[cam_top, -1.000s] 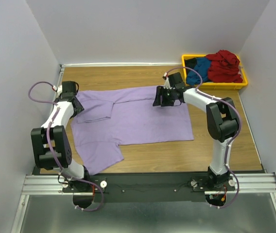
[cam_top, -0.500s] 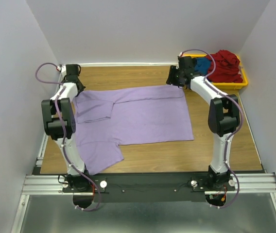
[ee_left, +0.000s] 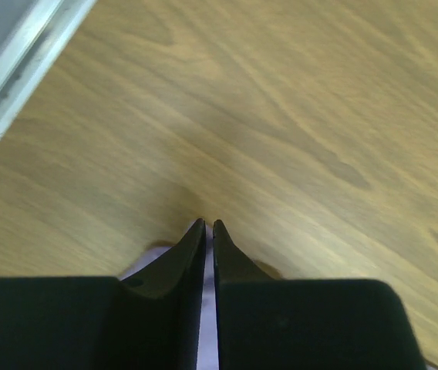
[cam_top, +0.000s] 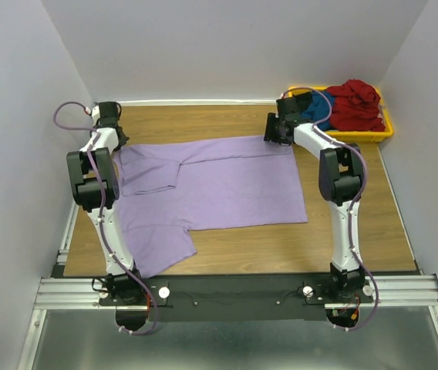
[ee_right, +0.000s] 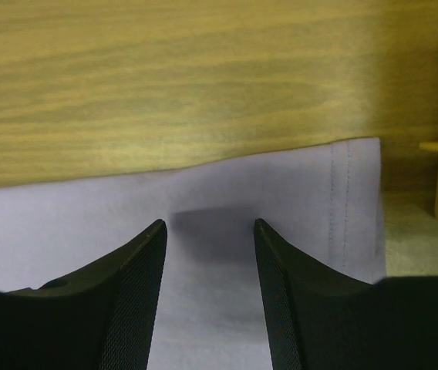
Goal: Fold and stack the t-shirts
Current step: Fold the tshirt
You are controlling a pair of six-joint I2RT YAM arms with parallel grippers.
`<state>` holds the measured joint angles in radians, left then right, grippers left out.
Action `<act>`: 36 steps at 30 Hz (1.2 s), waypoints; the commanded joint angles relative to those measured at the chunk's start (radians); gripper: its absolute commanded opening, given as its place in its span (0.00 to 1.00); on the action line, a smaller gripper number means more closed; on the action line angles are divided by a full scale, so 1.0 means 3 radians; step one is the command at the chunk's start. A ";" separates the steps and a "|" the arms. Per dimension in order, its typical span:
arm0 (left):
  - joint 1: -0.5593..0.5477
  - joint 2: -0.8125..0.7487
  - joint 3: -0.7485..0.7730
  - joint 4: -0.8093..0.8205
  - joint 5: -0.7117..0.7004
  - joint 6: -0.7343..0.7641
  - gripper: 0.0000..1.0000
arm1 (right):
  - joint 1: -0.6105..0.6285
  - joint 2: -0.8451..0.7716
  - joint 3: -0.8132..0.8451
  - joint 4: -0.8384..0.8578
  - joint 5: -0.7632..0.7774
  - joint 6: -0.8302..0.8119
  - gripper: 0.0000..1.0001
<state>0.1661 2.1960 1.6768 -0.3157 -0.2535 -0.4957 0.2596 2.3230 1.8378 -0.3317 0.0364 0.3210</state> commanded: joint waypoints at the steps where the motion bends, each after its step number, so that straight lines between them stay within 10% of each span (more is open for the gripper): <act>1: 0.0162 0.0161 0.0030 -0.0195 -0.0076 -0.0040 0.15 | -0.0078 0.0162 0.0031 -0.0019 0.0068 0.0045 0.57; 10: 0.0218 0.0151 0.0133 -0.0242 -0.0030 -0.0014 0.17 | -0.0124 0.0193 -0.0026 -0.0019 -0.0014 0.0075 0.57; 19: 0.0223 -0.0366 -0.0205 0.0080 0.0436 -0.0163 0.39 | -0.0124 0.0167 -0.0015 -0.0019 -0.0234 0.0040 0.59; 36: 0.0218 -0.0080 -0.0164 -0.0011 0.0610 -0.0071 0.38 | -0.0129 0.0126 -0.0072 -0.0019 -0.0295 0.0040 0.59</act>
<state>0.2272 2.1098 1.5970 -0.2829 -0.0929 -0.5274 0.2268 2.3356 1.8393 -0.3099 -0.0277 0.3389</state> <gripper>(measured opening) 0.396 0.592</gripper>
